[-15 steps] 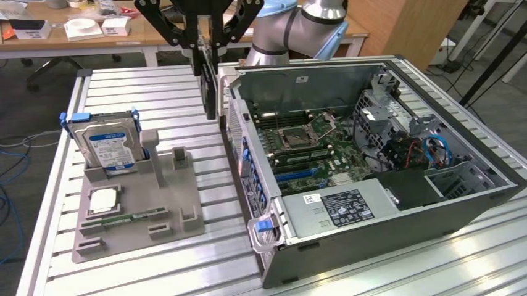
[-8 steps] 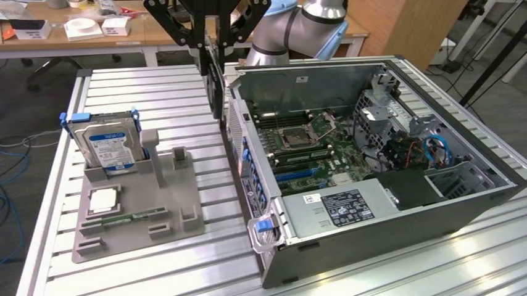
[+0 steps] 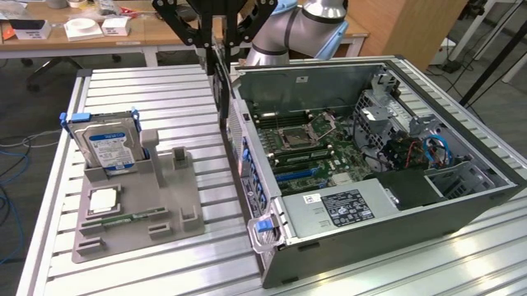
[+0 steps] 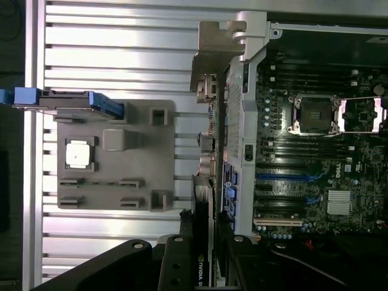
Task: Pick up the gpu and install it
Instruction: 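Pick up the gpu and move the gpu toward the slot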
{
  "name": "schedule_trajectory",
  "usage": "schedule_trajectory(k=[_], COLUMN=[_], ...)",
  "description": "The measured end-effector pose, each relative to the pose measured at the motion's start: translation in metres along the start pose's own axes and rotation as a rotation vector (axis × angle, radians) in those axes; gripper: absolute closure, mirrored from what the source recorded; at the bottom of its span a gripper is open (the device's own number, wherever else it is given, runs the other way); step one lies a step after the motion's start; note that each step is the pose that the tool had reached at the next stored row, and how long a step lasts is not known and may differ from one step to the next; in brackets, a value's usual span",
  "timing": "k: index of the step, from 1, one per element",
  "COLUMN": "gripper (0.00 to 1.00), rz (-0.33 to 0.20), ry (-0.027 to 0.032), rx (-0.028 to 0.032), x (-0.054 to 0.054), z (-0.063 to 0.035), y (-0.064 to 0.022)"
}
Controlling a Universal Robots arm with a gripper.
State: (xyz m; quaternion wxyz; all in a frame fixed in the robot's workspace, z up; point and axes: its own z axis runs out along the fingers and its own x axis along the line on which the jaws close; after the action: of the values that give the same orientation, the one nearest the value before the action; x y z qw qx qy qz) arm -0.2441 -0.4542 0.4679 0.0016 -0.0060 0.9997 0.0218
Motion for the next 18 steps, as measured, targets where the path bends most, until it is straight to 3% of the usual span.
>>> schedule_trajectory(k=[18], gripper=[0.74], rz=[0.0], ry=[0.0001], rx=[0.0001], x=[-0.018], z=[0.0], y=[-0.0002])
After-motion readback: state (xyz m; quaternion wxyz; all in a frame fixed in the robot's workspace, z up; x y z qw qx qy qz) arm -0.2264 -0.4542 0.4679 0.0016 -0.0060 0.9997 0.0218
